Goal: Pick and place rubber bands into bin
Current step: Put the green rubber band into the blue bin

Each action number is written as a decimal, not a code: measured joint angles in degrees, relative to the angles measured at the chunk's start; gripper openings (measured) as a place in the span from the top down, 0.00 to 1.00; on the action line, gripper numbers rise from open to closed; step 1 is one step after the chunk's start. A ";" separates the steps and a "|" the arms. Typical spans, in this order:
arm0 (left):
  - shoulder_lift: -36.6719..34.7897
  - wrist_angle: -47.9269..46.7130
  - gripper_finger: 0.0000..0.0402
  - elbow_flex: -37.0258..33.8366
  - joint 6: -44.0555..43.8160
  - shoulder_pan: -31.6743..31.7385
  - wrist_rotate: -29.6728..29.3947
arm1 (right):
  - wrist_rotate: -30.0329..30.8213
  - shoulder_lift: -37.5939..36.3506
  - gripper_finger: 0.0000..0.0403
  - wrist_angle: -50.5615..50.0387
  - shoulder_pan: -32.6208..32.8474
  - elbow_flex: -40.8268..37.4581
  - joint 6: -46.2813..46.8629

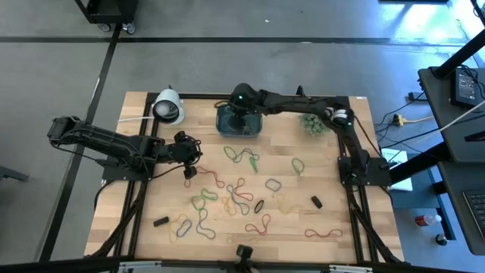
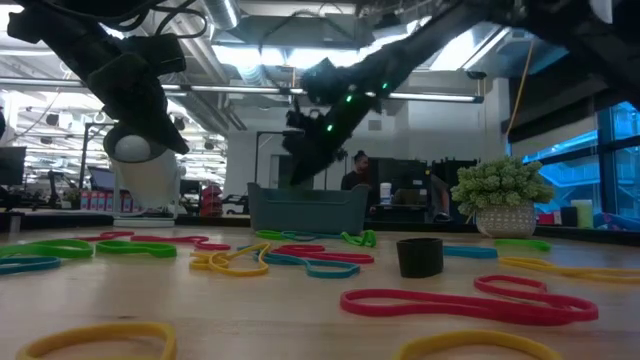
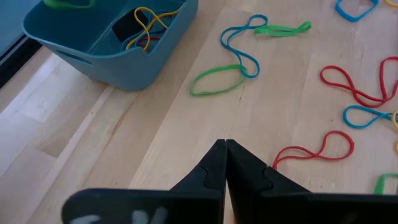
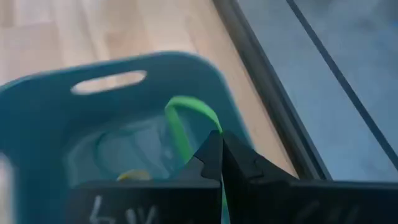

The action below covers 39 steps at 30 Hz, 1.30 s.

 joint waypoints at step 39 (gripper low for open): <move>0.00 -0.10 0.99 0.00 -0.11 0.02 0.15 | -4.00 1.23 0.64 -11.54 0.77 3.64 -0.17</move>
